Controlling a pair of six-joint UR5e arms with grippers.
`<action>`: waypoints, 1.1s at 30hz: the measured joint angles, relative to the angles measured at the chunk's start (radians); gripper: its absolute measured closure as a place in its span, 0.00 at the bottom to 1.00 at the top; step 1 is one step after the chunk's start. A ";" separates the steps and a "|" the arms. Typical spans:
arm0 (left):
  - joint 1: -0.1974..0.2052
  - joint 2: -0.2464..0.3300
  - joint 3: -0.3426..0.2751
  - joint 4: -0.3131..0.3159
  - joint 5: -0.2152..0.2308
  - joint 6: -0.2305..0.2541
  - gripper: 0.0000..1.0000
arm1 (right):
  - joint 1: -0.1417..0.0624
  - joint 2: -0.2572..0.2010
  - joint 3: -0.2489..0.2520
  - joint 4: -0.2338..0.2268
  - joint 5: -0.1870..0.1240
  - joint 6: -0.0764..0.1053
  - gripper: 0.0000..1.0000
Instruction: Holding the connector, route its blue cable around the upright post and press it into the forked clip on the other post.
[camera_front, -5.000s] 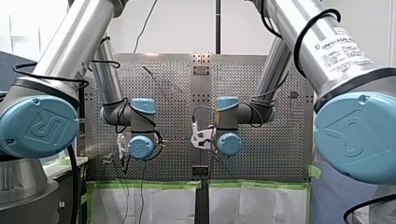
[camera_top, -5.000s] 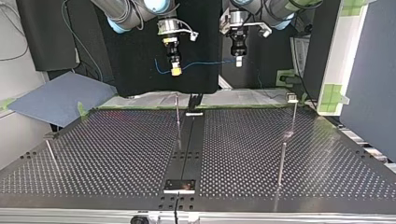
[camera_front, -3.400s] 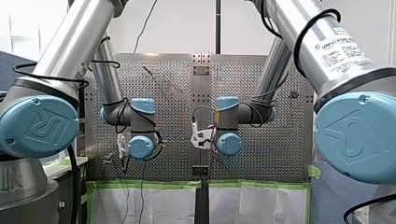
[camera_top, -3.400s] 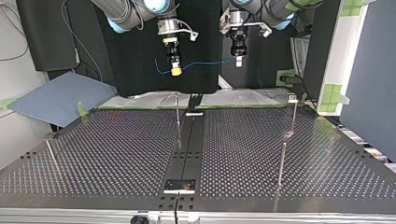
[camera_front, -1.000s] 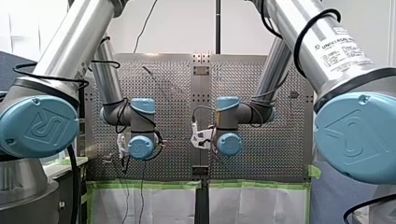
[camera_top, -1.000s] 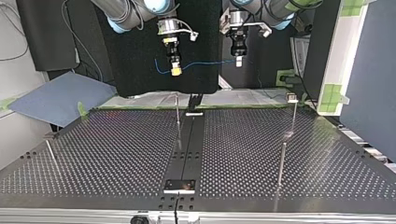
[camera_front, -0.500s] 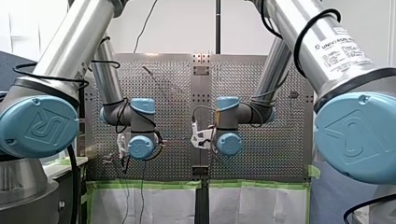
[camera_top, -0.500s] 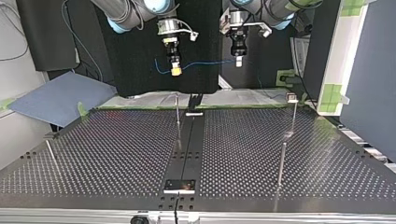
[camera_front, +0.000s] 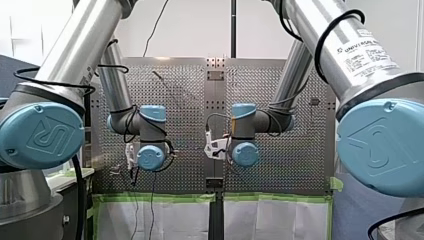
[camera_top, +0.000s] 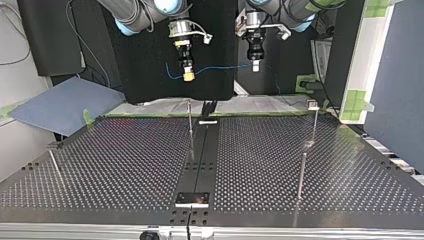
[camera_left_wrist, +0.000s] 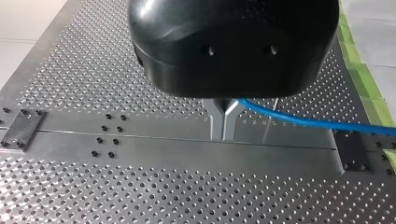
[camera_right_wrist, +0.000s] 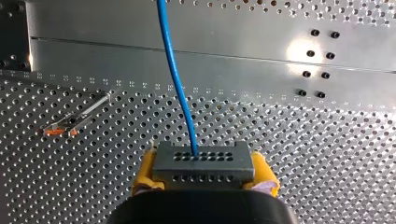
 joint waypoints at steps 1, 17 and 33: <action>0.000 0.000 0.000 0.000 0.000 0.000 0.98 | 0.000 0.000 0.000 0.000 0.000 0.000 1.00; 0.000 0.000 0.000 0.000 0.000 0.000 0.98 | 0.000 0.000 0.000 0.000 0.000 0.000 1.00; -0.002 0.002 0.003 0.002 0.002 0.003 0.98 | 0.049 0.074 -0.038 0.049 0.029 0.003 1.00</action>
